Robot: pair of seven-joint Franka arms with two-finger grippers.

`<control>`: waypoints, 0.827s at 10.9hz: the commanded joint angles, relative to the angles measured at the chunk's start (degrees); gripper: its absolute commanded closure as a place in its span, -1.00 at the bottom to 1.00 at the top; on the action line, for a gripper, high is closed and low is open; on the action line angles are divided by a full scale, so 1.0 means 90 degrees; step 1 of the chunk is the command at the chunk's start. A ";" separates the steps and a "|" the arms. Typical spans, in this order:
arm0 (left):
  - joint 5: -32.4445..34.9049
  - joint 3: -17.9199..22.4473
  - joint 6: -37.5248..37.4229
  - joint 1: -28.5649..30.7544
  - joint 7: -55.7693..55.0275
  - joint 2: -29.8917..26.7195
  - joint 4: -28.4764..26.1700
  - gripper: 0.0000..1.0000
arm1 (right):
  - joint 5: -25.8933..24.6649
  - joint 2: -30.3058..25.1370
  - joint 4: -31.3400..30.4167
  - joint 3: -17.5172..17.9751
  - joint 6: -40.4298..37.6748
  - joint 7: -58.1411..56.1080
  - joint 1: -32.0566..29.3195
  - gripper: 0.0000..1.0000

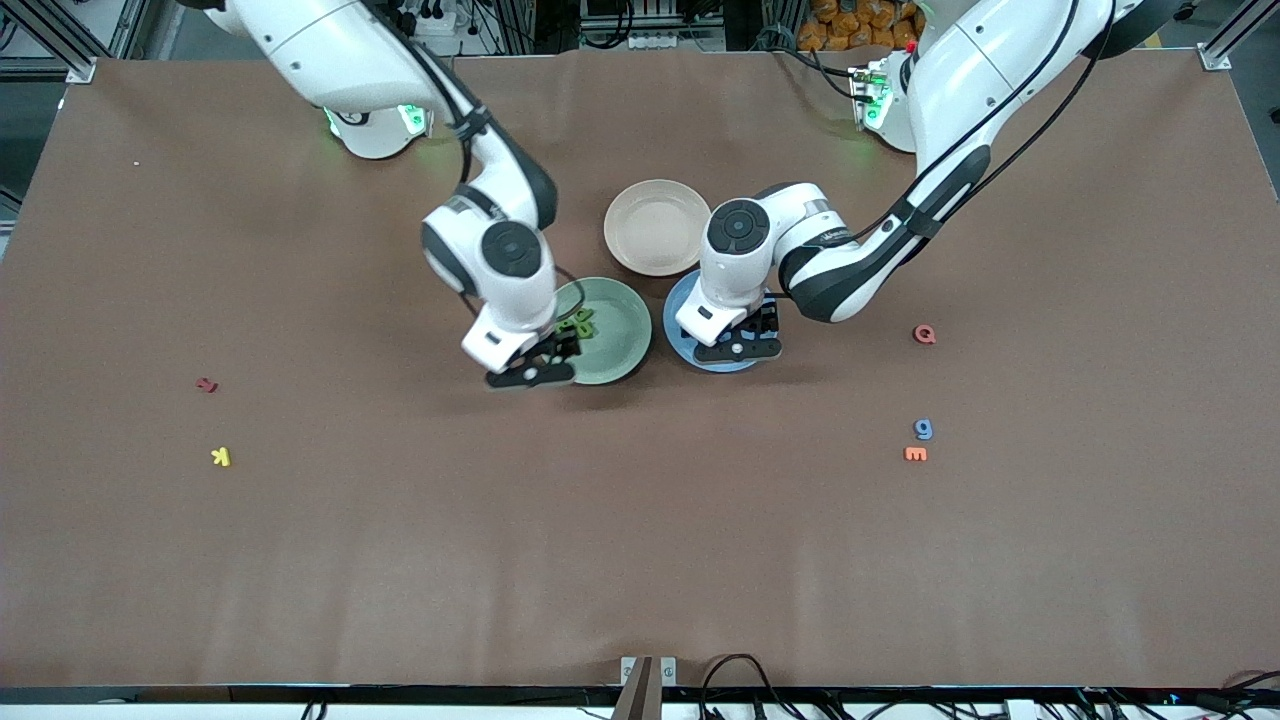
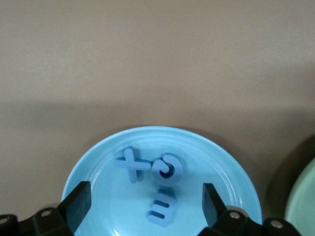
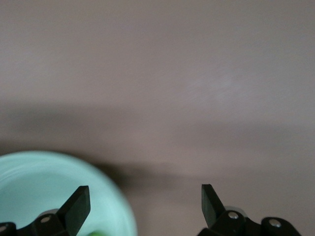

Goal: Sort letters by color into matching plates
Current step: 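Release the B on the green plate while the left gripper releases the X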

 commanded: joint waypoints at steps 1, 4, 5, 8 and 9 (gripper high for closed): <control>0.0032 0.0065 -0.0272 0.0026 0.0503 -0.0094 0.0105 -1.00 | -0.0126 -0.0031 0.0124 -0.0005 -0.0053 -0.0791 -0.1034 -1.00; 0.0032 0.0251 -0.0419 0.0114 0.1118 -0.0211 0.0134 -1.00 | -0.0106 0.0038 0.0358 -0.0005 0.0015 -0.1475 -0.2079 -1.00; 0.0042 0.0251 -0.0448 0.0211 0.1295 -0.0240 0.0134 -1.00 | -0.0106 0.0067 0.0407 0.0004 0.0016 -0.1613 -0.2382 -1.00; 0.0042 0.0251 -0.0448 0.0592 0.1901 -0.0338 0.0125 -1.00 | -0.0096 0.0096 0.0427 -0.0005 0.0035 -0.2072 -0.3164 -1.00; 0.0042 0.0251 -0.0448 0.0719 0.2086 -0.0367 0.0134 -1.00 | -0.0077 0.0106 0.0427 0.0004 0.0045 -0.2248 -0.3418 -1.00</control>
